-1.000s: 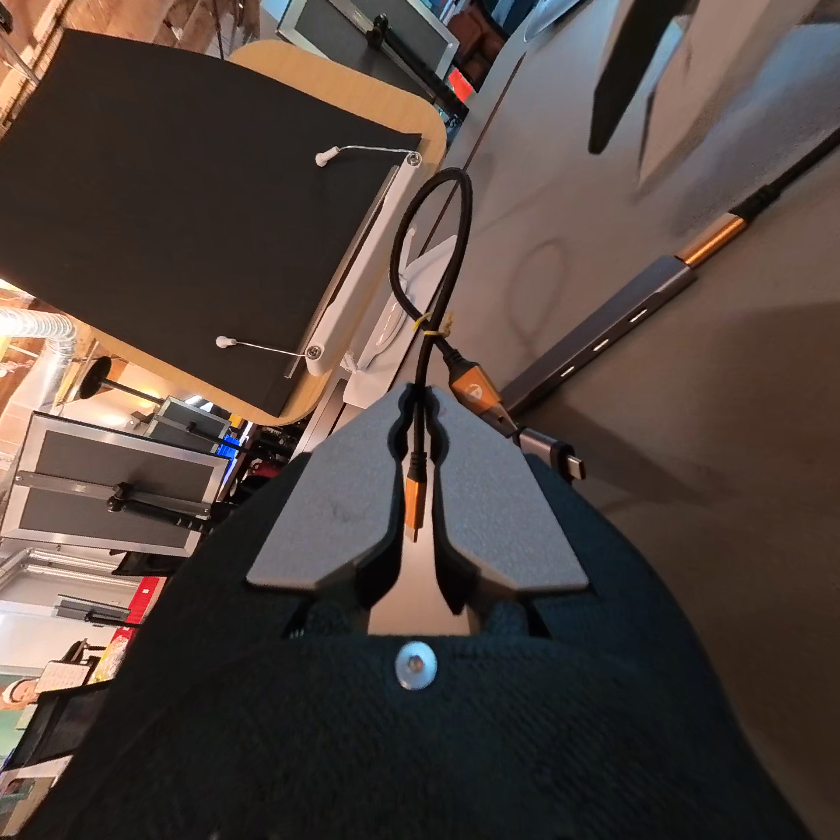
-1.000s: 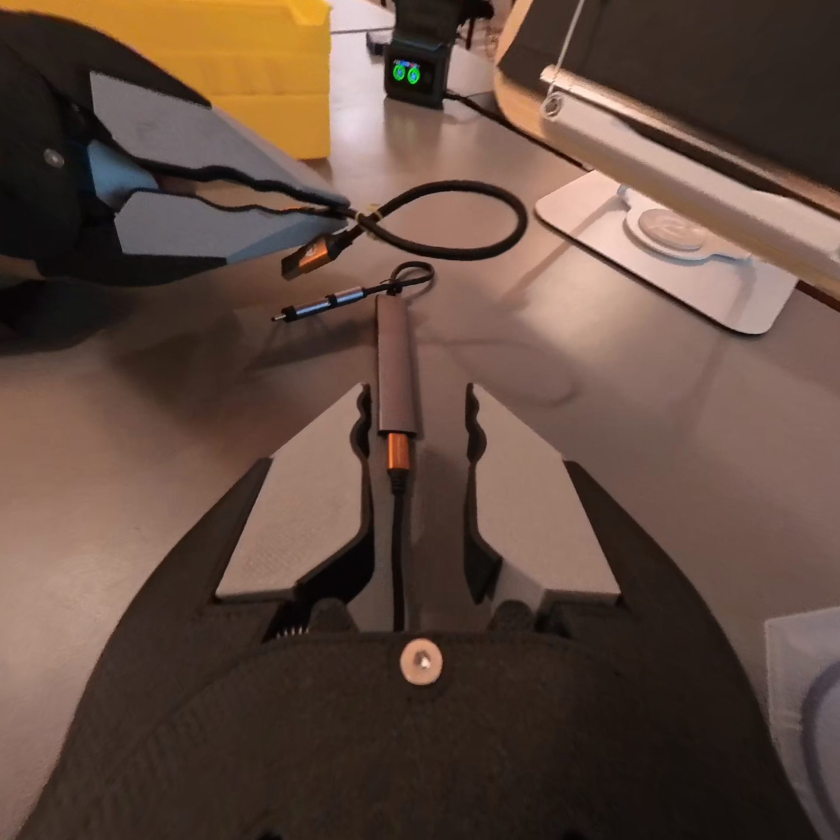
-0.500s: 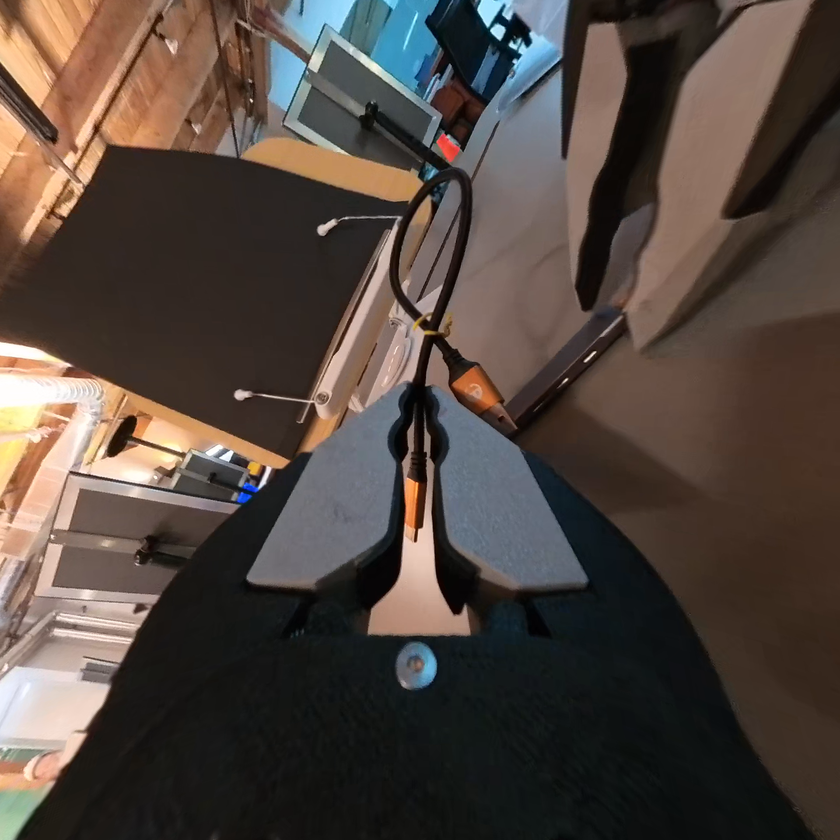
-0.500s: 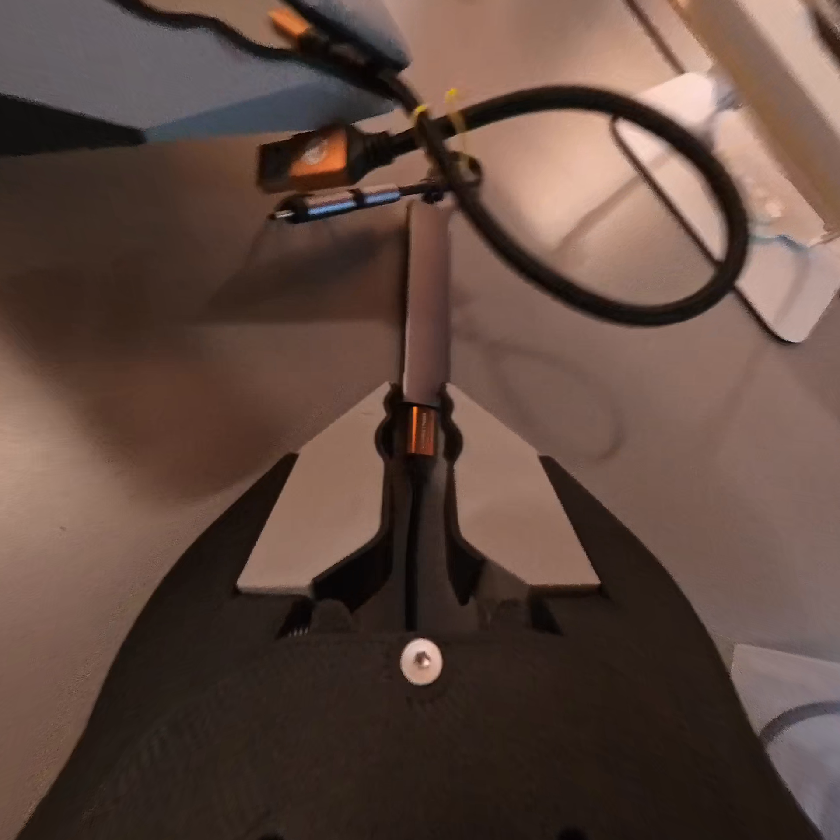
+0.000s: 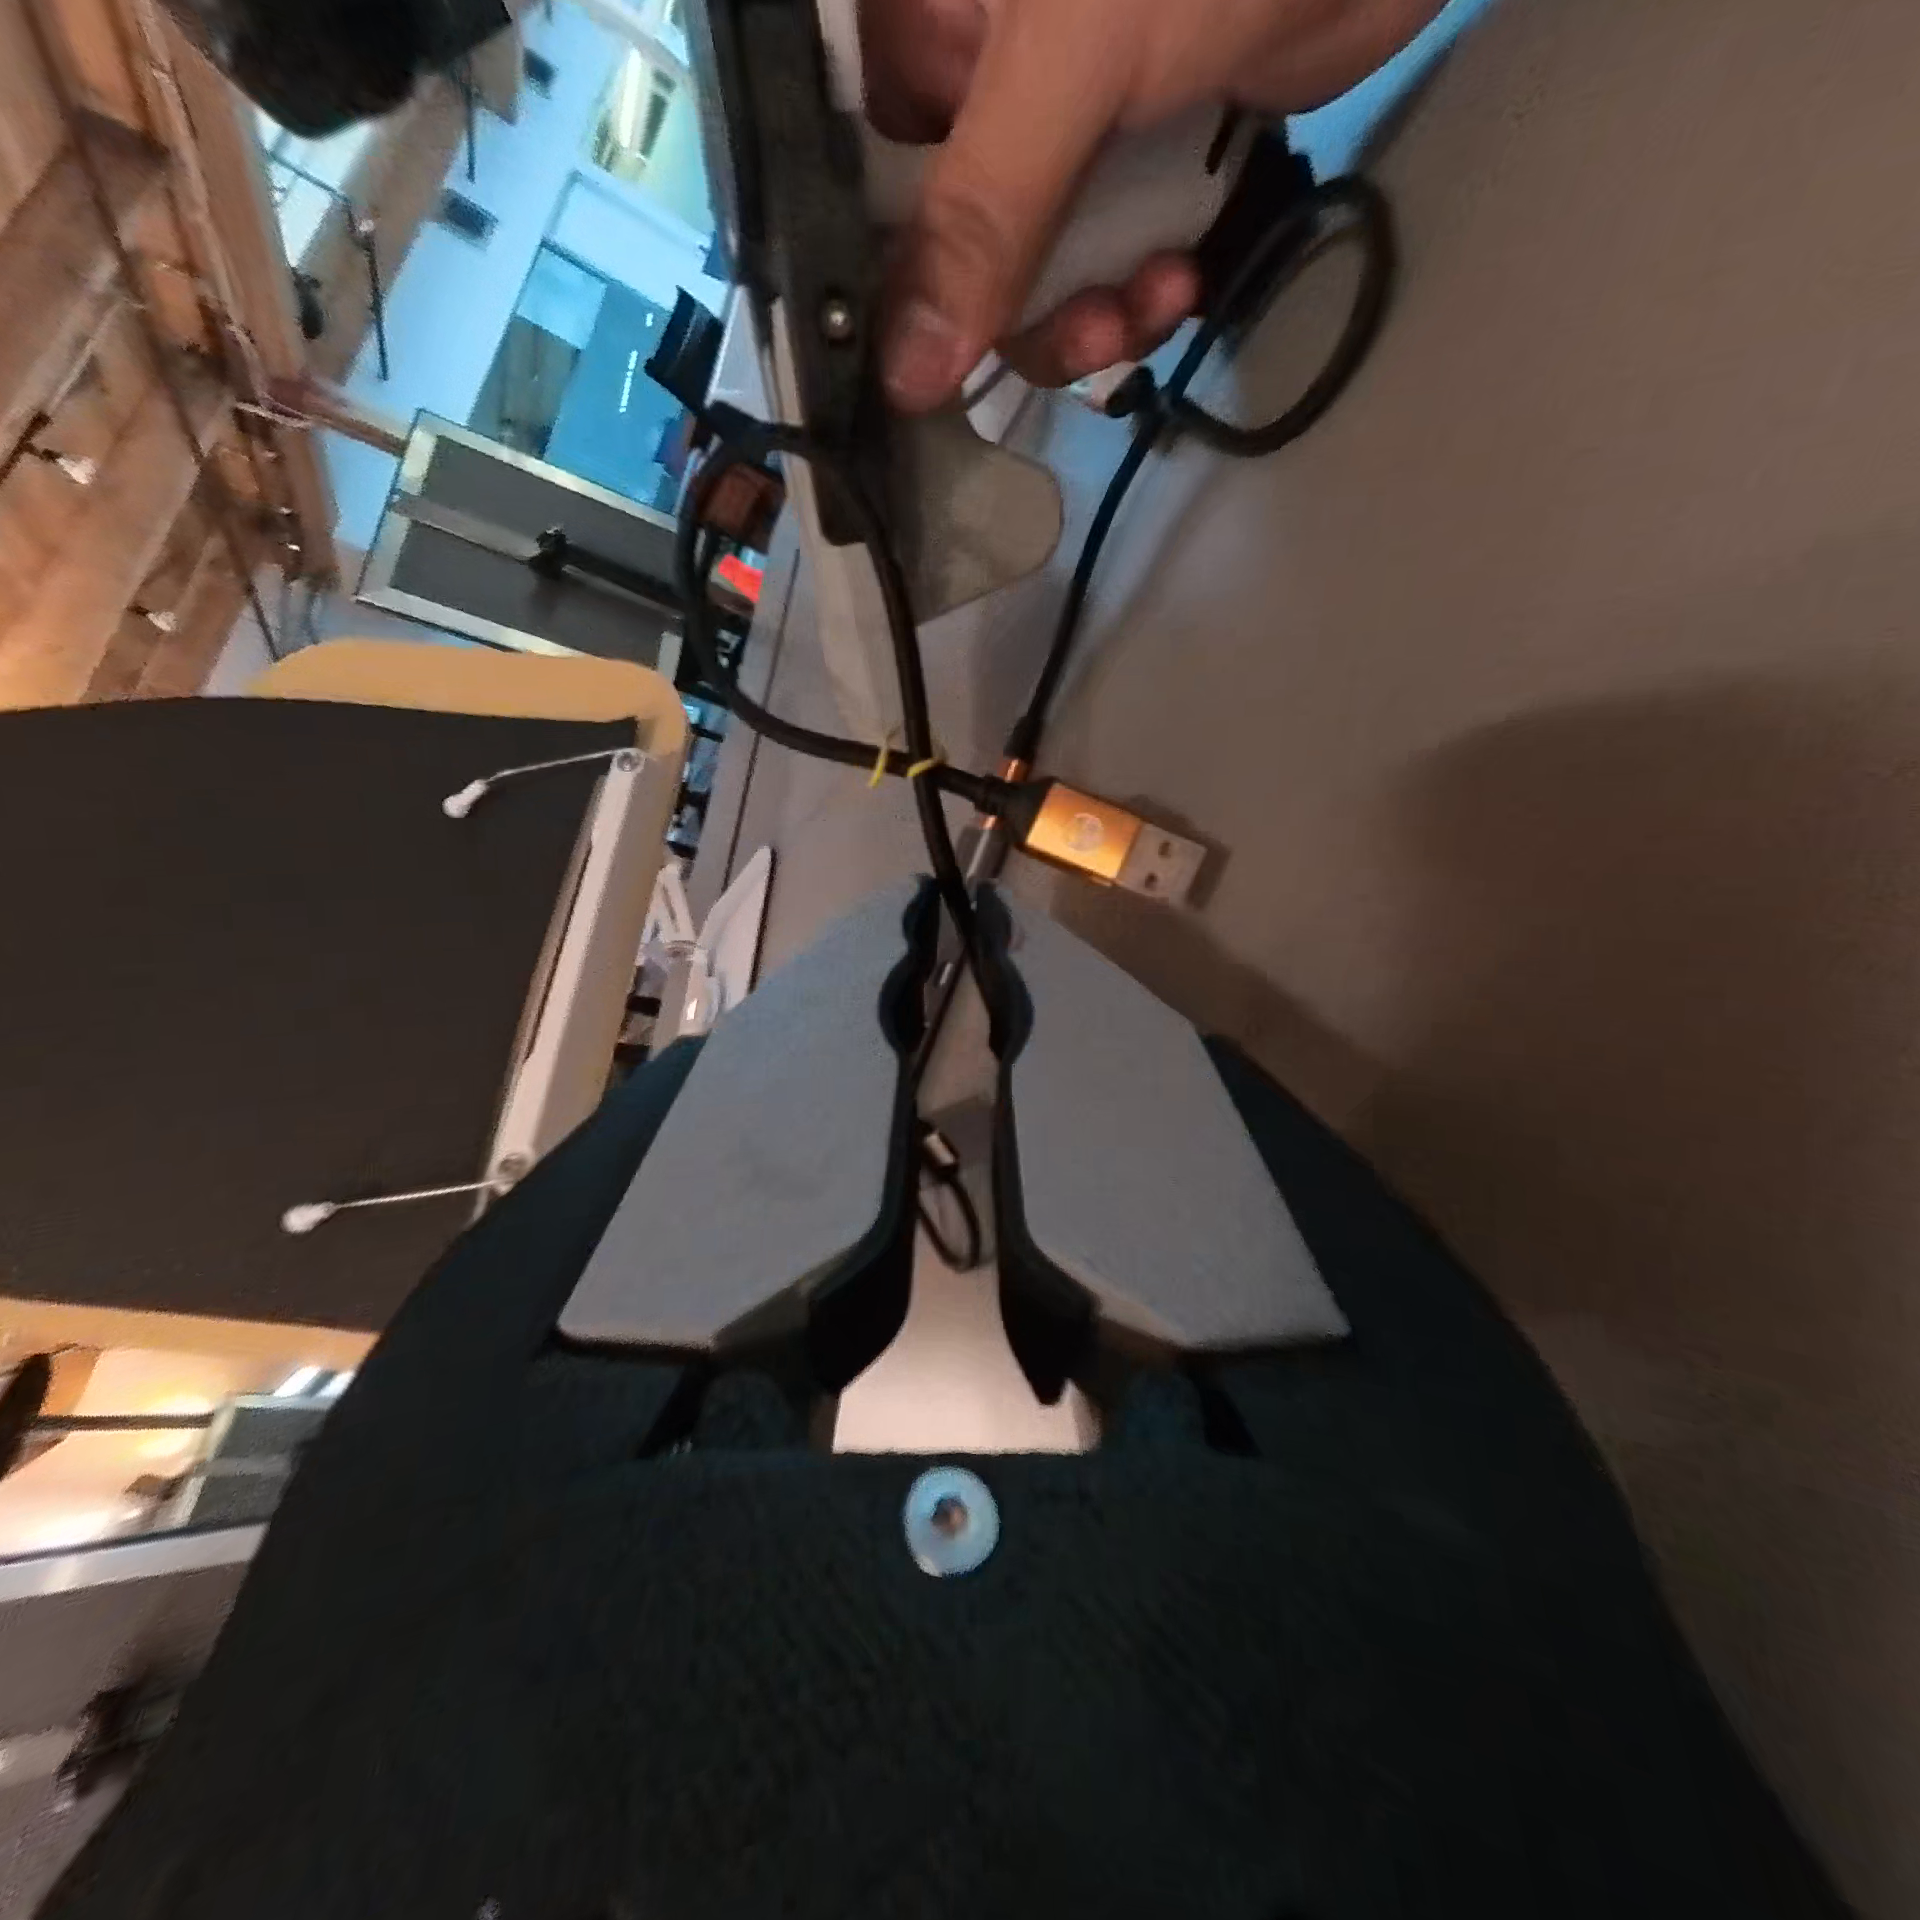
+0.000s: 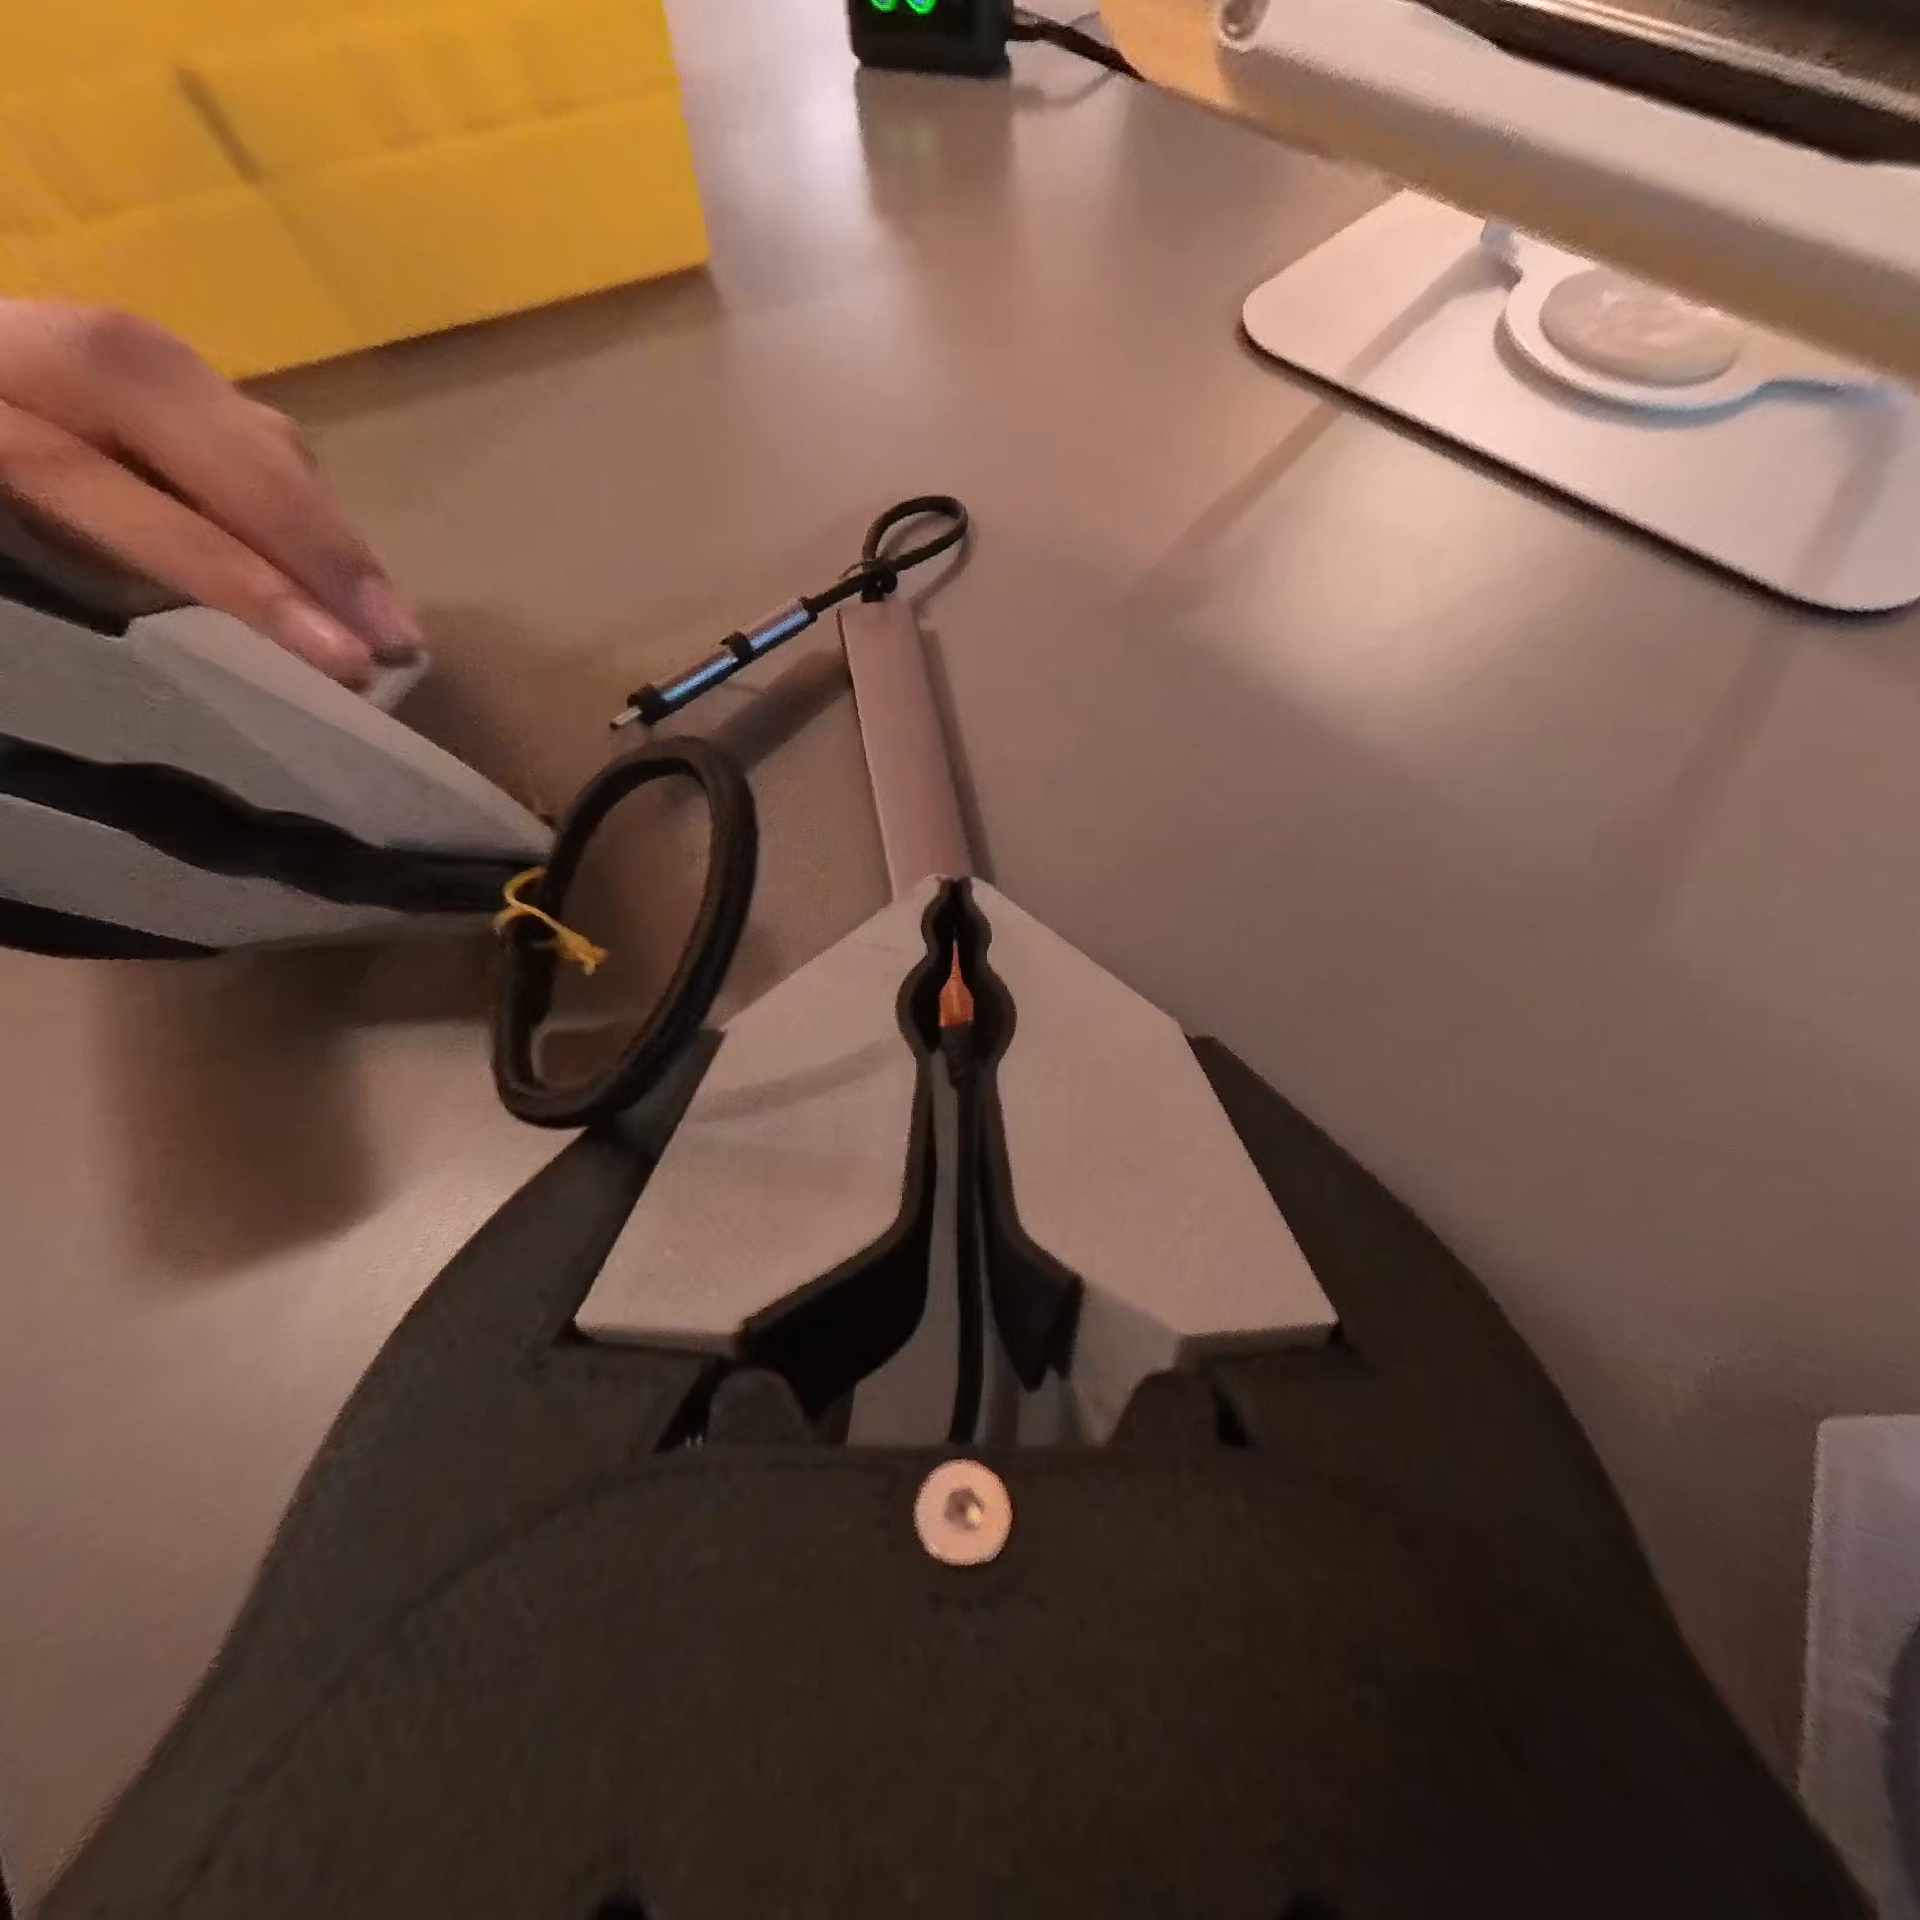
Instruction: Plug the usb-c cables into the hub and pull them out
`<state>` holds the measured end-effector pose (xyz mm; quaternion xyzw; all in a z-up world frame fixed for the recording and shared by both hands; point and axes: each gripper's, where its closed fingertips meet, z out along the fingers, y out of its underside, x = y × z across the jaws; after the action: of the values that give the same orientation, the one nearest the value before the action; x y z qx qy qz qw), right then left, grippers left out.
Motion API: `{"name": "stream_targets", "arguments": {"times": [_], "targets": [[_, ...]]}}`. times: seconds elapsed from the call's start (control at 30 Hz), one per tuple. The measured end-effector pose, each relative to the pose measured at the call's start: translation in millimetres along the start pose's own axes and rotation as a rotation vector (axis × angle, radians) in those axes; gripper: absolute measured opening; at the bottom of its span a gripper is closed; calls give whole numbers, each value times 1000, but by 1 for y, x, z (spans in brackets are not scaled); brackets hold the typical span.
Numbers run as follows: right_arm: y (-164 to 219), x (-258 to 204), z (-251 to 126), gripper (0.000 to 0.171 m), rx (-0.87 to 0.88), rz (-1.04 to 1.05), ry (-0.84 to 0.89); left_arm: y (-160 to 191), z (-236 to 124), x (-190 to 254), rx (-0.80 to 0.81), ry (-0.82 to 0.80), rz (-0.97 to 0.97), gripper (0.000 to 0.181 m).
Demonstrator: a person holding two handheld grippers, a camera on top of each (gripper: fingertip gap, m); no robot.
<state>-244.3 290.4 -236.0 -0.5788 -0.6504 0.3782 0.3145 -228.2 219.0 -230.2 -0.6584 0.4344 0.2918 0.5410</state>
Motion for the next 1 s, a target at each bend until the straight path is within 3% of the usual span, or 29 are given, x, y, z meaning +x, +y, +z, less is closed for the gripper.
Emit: {"name": "stream_targets", "arguments": {"times": [0.03,0.07,0.1,0.13,0.3,0.5,0.6,0.73,0.93,1.0], "targets": [[-1,-3,-1,0,0,-16,-11,-2,1,4,9,22,-32,8],[-1,-7,0,6,-10,-37,-22,-2,2,8,11,50,-63,17],[0,-8,1,27,-28,-57,-13,-1,2,9,6,60,-81,21],[2,-6,3,32,-52,-80,13,-2,1,5,10,47,-101,27],[-12,24,-11,29,-47,-129,182,-17,-13,-12,138,47,-297,55],[-44,17,-50,31,139,1,47,-48,-46,-46,417,106,-618,45],[-48,1,-56,38,146,11,-25,-27,-40,-65,350,-9,-664,41],[-33,-26,-26,67,-17,-7,-121,8,-25,-70,174,-104,-679,41],[8,-13,26,67,-287,-166,-13,24,-22,-72,105,-152,-674,38],[15,-7,35,51,-319,-203,7,28,-22,-73,95,-156,-685,38]]}}
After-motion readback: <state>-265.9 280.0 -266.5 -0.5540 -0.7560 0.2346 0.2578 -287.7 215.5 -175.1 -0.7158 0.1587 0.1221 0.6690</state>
